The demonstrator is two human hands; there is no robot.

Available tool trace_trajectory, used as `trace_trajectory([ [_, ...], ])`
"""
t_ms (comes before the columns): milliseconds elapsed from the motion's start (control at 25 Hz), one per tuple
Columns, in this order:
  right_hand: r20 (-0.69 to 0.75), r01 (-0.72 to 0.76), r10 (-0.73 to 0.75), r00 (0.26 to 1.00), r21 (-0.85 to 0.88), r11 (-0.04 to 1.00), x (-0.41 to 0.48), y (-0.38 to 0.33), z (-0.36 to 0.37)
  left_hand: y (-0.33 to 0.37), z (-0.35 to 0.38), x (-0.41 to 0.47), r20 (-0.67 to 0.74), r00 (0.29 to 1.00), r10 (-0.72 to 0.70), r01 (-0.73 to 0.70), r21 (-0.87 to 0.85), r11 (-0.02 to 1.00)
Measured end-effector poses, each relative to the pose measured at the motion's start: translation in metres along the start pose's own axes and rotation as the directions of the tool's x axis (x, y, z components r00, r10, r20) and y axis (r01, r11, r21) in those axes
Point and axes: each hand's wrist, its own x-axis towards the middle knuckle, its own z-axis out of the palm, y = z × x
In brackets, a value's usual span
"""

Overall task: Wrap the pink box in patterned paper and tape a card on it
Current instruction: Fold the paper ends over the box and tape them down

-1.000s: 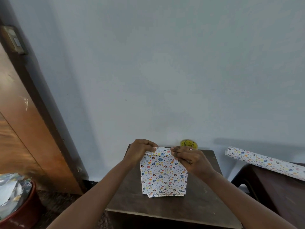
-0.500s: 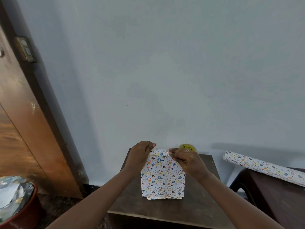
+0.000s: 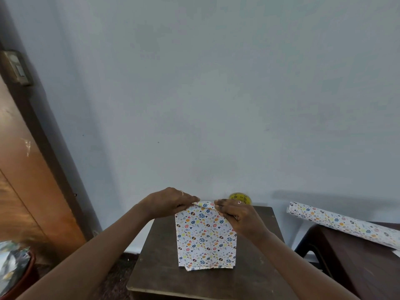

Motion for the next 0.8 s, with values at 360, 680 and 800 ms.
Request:
trace_trajectory([
  [360,-0.009,0.058,-0.058,0.998,-0.018,0.998,0.000,0.001,-0.003,-0.009,-0.008,0.017,0.302,0.933,-0.194,0.262,-0.204,0.943],
  [680,0.133,0.199,-0.181,0.974,-0.134,0.971,0.010,0.016,-0.010,-0.012,0.011,-0.007,0.045,0.995,0.088,-0.096,0.241,0.966],
  [800,0.135,0.262,-0.240,0.961,-0.178,0.948,0.005,0.017,-0.009,-0.012,0.028,-0.015,-0.133,0.989,0.072,-0.061,0.084,0.995],
])
